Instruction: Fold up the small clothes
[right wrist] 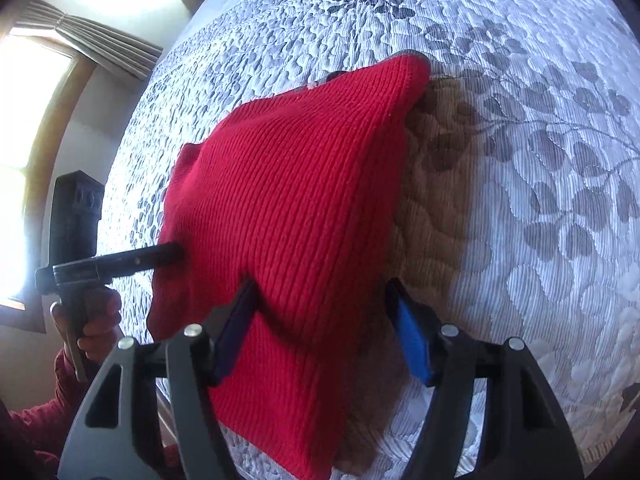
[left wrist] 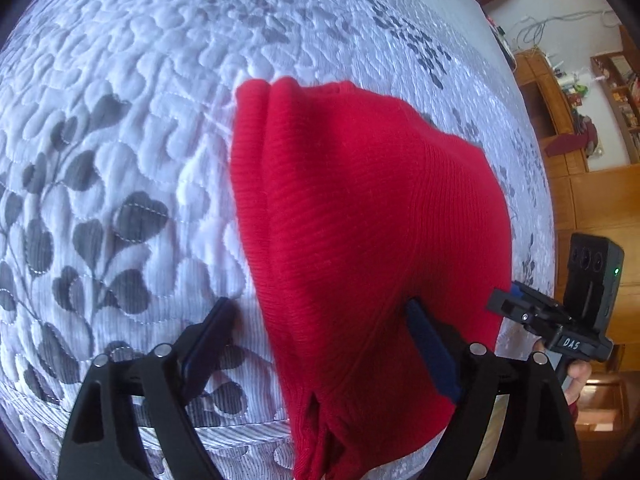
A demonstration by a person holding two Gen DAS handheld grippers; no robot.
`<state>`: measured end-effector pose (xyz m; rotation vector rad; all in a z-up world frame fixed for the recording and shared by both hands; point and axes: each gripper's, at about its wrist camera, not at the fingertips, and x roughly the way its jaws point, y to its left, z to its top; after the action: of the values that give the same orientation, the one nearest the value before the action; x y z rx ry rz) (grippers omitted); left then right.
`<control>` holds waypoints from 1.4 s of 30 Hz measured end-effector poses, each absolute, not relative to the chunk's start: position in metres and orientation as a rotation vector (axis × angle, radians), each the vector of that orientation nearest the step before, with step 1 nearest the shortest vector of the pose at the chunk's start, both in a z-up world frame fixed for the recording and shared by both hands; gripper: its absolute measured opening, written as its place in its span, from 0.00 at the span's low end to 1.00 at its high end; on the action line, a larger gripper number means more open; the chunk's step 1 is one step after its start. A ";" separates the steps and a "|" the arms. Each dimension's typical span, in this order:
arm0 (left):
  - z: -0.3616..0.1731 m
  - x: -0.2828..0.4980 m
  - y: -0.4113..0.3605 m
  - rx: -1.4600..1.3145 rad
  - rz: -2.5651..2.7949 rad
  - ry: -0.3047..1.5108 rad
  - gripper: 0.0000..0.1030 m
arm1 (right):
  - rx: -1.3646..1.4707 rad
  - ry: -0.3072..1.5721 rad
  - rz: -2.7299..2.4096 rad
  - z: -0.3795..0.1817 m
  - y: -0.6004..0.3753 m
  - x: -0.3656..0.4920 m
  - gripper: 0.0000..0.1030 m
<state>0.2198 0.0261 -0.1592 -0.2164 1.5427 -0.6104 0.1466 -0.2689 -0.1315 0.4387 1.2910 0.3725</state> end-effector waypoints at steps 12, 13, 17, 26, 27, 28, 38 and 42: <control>-0.173 0.233 0.000 -0.350 -0.787 1.590 0.67 | 0.490 1.297 0.439 -0.144 -0.268 0.153 0.64; -0.179 0.235 0.004 -0.385 -0.798 1.597 0.67 | 0.487 1.298 0.444 -0.144 -0.268 0.154 0.64; -0.189 0.246 0.020 -0.559 -0.817 1.623 0.65 | 0.488 1.301 0.448 -0.143 -0.268 0.157 0.65; -0.170 0.241 0.004 -0.386 -0.757 1.577 0.31 | 0.583 1.297 0.437 -0.145 -0.272 0.168 0.42; -0.168 0.240 0.004 -0.395 -0.739 1.574 0.30 | 0.603 1.289 0.450 -0.143 -0.275 0.167 0.37; -0.164 0.238 0.003 -0.386 -0.726 1.565 0.30 | 0.619 1.284 0.459 -0.141 -0.278 0.165 0.36; -0.116 0.206 -0.037 -0.361 -0.745 1.517 0.28 | 0.532 1.270 0.409 -0.095 -0.308 0.138 0.33; -0.092 0.189 -0.070 -0.366 -0.785 1.473 0.28 | 0.473 1.250 0.384 -0.062 -0.338 0.124 0.33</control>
<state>0.1895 -0.0700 -0.0918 -0.3659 1.4734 -0.7848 0.1243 -0.3377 -0.0622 0.4731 1.2503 0.3839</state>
